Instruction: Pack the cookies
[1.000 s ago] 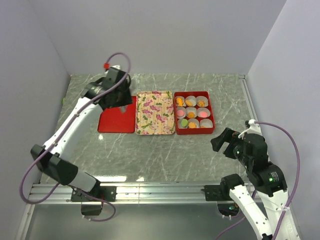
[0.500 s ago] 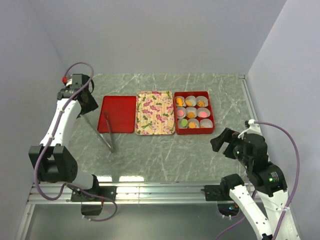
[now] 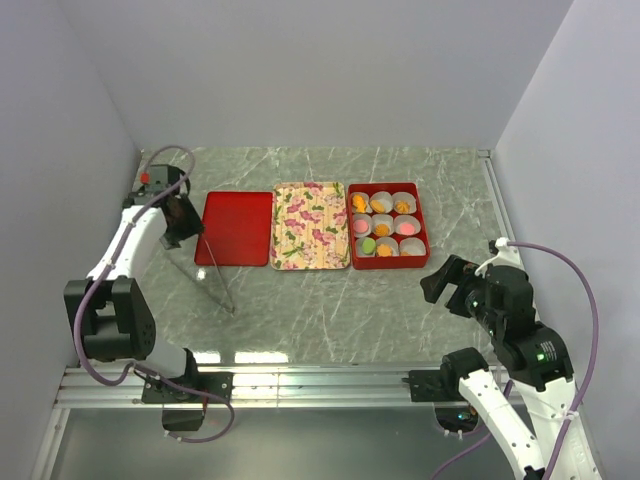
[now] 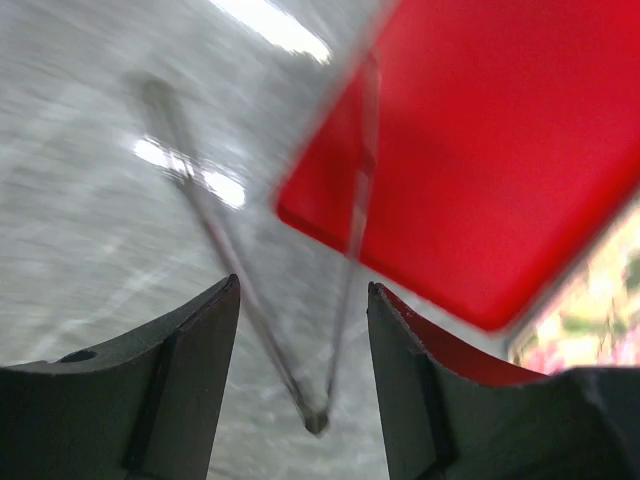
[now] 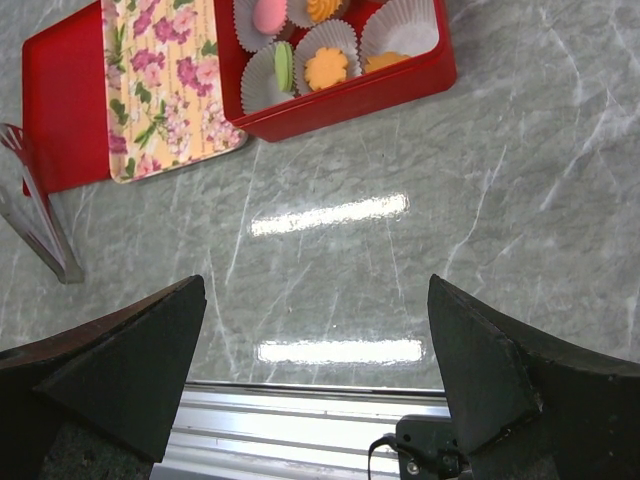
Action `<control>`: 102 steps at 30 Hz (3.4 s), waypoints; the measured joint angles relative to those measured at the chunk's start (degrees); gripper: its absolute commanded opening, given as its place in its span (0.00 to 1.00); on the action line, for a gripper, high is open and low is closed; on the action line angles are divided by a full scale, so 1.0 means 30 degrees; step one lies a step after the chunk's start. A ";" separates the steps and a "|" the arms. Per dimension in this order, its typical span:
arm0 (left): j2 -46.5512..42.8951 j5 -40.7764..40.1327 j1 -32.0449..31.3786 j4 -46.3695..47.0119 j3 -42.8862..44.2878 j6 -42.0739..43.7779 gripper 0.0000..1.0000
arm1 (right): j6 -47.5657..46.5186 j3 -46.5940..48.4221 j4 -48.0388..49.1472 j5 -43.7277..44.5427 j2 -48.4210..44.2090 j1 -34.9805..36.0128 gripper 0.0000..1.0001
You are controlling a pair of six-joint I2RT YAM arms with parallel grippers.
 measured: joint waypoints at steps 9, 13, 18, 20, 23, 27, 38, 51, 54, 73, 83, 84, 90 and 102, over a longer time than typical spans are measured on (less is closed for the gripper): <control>0.1115 0.2353 -0.3920 0.1909 0.0022 -0.0124 0.56 | 0.0000 0.0000 -0.0007 0.0015 0.0204 0.0000 0.98; 0.3104 0.2266 -0.3912 0.2215 0.0219 -0.0517 0.55 | 0.0007 0.0000 0.0000 0.0080 0.0233 0.0000 0.98; 0.5173 0.2171 -0.3876 0.2164 0.0219 -0.0546 0.54 | 0.0007 0.0000 -0.0007 0.0087 0.0233 0.0000 0.98; 0.5603 0.2004 -0.3861 0.2004 0.0262 -0.0561 0.54 | 0.0007 0.0000 -0.0007 0.0080 0.0240 0.0000 0.98; 0.5763 0.1705 -0.3599 0.1763 0.0284 -0.0554 0.55 | 0.0007 0.0000 -0.0007 0.0087 0.0240 0.0000 0.98; 0.5697 0.1406 -0.2215 0.1596 0.0277 -0.0452 0.54 | 0.0007 0.0000 -0.0007 0.0095 0.0233 0.0000 0.98; 0.4539 0.0284 0.1749 0.1209 -0.0189 0.0488 0.54 | 0.0000 0.0000 0.0000 0.0080 0.0350 0.0000 0.98; 0.6331 0.1843 0.1610 0.2215 0.0430 0.1566 0.41 | 0.0000 0.0000 0.0000 0.0073 0.0576 0.0000 0.98; 0.7461 0.1865 0.1610 0.2346 0.0903 0.1654 0.26 | 0.0000 0.0000 -0.0007 0.0073 0.0634 0.0000 0.98; 0.7366 0.1916 0.1494 0.1013 0.2361 0.1763 0.01 | 0.0058 0.0197 -0.0080 0.0131 0.1384 0.0000 0.98; 0.2696 0.1494 0.1217 -0.0058 0.4051 0.1268 0.00 | 0.0226 0.2761 0.0474 -0.1523 0.3512 0.0000 0.97; 0.2237 0.1479 0.1122 -0.0109 0.4080 0.1246 0.01 | 0.0313 0.3096 0.0663 -0.1880 0.3796 0.0000 0.97; -0.0270 0.1508 0.0240 -0.0160 0.4109 0.1137 0.00 | 0.1275 0.4881 0.1880 -0.4080 0.5829 0.0007 0.98; -0.3344 0.1647 -0.1137 0.0816 0.4116 0.1464 0.01 | 0.6011 1.1300 0.3993 -0.9967 1.5038 0.0102 1.00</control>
